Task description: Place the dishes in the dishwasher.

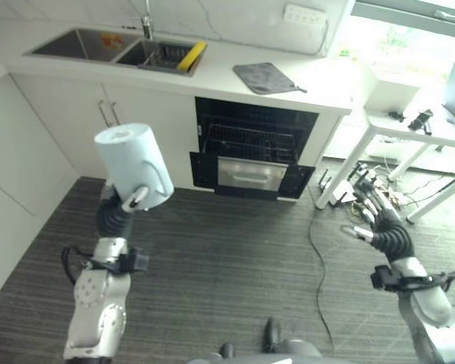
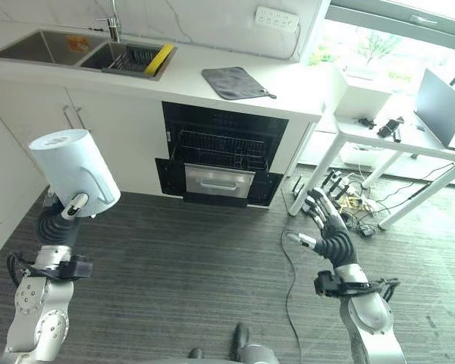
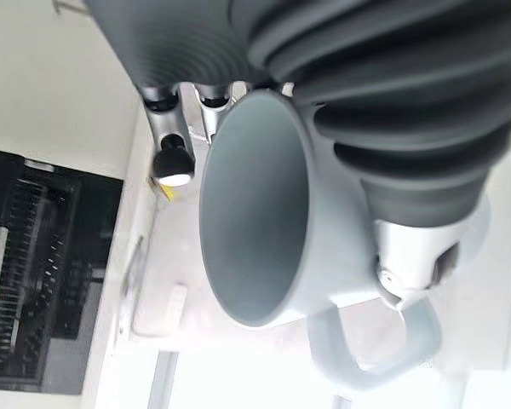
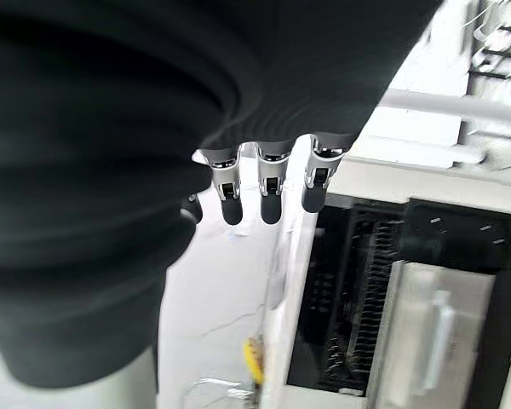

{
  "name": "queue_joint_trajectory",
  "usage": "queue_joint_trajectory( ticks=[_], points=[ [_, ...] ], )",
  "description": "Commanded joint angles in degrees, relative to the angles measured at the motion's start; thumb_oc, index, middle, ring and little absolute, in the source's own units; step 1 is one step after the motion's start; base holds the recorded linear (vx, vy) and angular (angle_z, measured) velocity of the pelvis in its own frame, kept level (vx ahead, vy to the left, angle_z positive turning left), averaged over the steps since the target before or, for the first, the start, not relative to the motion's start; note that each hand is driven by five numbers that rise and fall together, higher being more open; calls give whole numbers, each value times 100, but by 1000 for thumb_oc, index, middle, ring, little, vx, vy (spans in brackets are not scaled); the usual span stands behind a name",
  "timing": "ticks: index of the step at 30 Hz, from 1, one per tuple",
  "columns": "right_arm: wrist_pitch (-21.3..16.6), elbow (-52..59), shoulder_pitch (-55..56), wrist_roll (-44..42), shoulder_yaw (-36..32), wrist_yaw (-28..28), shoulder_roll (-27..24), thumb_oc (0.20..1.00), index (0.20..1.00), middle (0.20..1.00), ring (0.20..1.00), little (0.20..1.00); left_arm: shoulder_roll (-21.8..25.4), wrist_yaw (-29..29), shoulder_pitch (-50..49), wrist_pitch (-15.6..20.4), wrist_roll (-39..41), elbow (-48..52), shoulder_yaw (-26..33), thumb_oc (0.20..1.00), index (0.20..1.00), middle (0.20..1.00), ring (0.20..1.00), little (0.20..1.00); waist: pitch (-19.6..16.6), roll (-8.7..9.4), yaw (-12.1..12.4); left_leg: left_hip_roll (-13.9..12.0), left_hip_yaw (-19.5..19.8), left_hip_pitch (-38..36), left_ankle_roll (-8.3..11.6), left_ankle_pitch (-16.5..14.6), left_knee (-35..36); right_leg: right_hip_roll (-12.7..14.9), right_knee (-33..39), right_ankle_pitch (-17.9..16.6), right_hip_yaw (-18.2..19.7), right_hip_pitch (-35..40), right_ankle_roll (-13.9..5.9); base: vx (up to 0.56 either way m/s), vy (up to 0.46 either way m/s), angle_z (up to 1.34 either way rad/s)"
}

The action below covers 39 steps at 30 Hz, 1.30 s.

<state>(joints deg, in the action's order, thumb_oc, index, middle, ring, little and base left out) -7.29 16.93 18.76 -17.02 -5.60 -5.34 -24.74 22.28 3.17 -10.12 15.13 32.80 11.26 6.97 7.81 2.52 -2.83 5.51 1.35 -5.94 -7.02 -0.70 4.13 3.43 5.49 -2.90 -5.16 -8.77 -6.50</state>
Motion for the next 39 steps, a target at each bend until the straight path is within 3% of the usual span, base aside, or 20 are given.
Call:
queue_joint_trajectory(
  ticks=[1,6,9,11,12,13,14,15,17,19,21,23,26,29,39],
  points=[
    [-327,200,-652,-207,-81,198,-114,1000,1000,1000,1000,1000,240,-69,104,369,-46,766,-126,200,200,200,200,200,8,-56,-174,-428,-180,-371,567,-362,87,110,-357,-652,8,131,-192,291,-215,65],
    [-221,275,-779,-226,17,315,-243,1000,1000,1000,1000,1000,400,-195,112,307,-173,875,-157,200,200,200,200,200,-148,-63,-173,-498,-321,-603,623,-566,87,196,-49,-758,-222,307,-278,271,-257,45],
    [-200,264,-949,-190,41,388,-305,1000,1000,1000,1000,1000,368,-238,81,223,-56,873,-153,200,200,200,200,200,-287,-153,-201,-638,-313,-840,747,-619,87,25,-49,-588,-70,476,-118,229,-216,7],
    [-223,256,-944,-202,-6,409,-333,1000,1000,1000,1000,1000,347,-193,73,208,-2,857,-152,200,200,200,200,200,-313,-163,-228,-719,-399,-861,861,-429,-65,-38,-54,-541,-41,538,-9,180,-214,-10],
    [-244,250,-892,-252,-57,399,-367,1000,1000,1000,1000,1000,334,-143,33,209,53,852,-146,200,200,200,200,200,-320,-216,-254,-866,-476,-800,993,-212,-388,-143,-66,-414,-46,626,68,179,-253,-1],
    [-323,215,-810,-296,-129,373,-403,1000,1000,1000,1000,1000,299,-65,-24,223,89,865,-152,200,200,200,200,200,-294,-205,-247,-1066,-532,-373,1217,403,-1323,-244,-49,-278,-35,825,225,177,-309,-1],
    [-398,184,-784,-309,-151,323,-412,1000,1000,1000,1000,1000,252,-28,-73,276,73,883,-163,200,200,200,200,200,-229,-125,-202,-1093,-539,47,1253,577,-2169,-226,-49,-199,-9,970,328,129,-296,2],
    [-424,171,-778,-301,-148,282,-410,1000,1000,1000,1000,1000,213,-18,-127,314,61,903,-164,200,200,200,200,200,-175,-76,-161,-1063,-497,346,1239,605,-2684,-212,-49,-158,34,1071,384,102,-197,1],
    [-423,151,-781,-285,-138,207,-383,1000,1000,1000,1000,1000,154,8,-209,384,15,891,-149,200,200,200,200,200,-70,-14,-84,-1055,-503,831,1120,468,-3036,-223,-49,-84,102,1240,427,140,-101,-19],
    [-387,142,-775,-276,-142,196,-387,1000,1000,1000,1000,1000,155,105,-289,394,125,853,-113,200,200,200,200,200,-27,19,-35,-1101,-656,854,1030,265,-2488,-225,-49,5,107,1338,382,200,13,-47],
    [-413,157,-719,-337,-246,102,-415,1000,1000,1000,1000,1000,184,221,-388,428,219,849,-31,200,200,200,200,200,-29,-86,-26,-1191,-784,698,1127,442,-951,-294,-49,156,133,1438,289,226,161,-43],
    [-405,202,-643,-369,-325,43,-418,1000,1000,1000,1000,1000,174,172,-416,472,249,848,-39,200,200,200,200,200,-10,-156,0,-1213,-693,596,1213,703,-24,-330,-49,269,192,1558,245,192,147,-4],
    [-462,206,-553,-313,-382,70,-451,1000,1000,1000,1000,1000,124,157,-370,615,260,723,-127,200,200,200,200,200,40,-229,-9,-1430,-804,967,1403,1025,87,-374,-49,468,128,1797,264,162,180,-19],
    [-521,206,-466,-385,-515,48,-472,1000,1000,1000,1000,1000,91,104,-387,716,238,678,-154,200,200,200,200,200,3,-237,-27,-1403,-803,939,1357,868,87,-277,-49,541,90,1902,220,172,233,-27],
    [-229,331,-608,-217,-570,231,-262,1000,1000,1000,1000,1000,178,58,85,338,159,687,-137,200,200,200,200,200,-250,-53,108,-970,-821,641,1027,422,87,217,-70,413,-235,1999,-110,139,240,-13]
  ],
)
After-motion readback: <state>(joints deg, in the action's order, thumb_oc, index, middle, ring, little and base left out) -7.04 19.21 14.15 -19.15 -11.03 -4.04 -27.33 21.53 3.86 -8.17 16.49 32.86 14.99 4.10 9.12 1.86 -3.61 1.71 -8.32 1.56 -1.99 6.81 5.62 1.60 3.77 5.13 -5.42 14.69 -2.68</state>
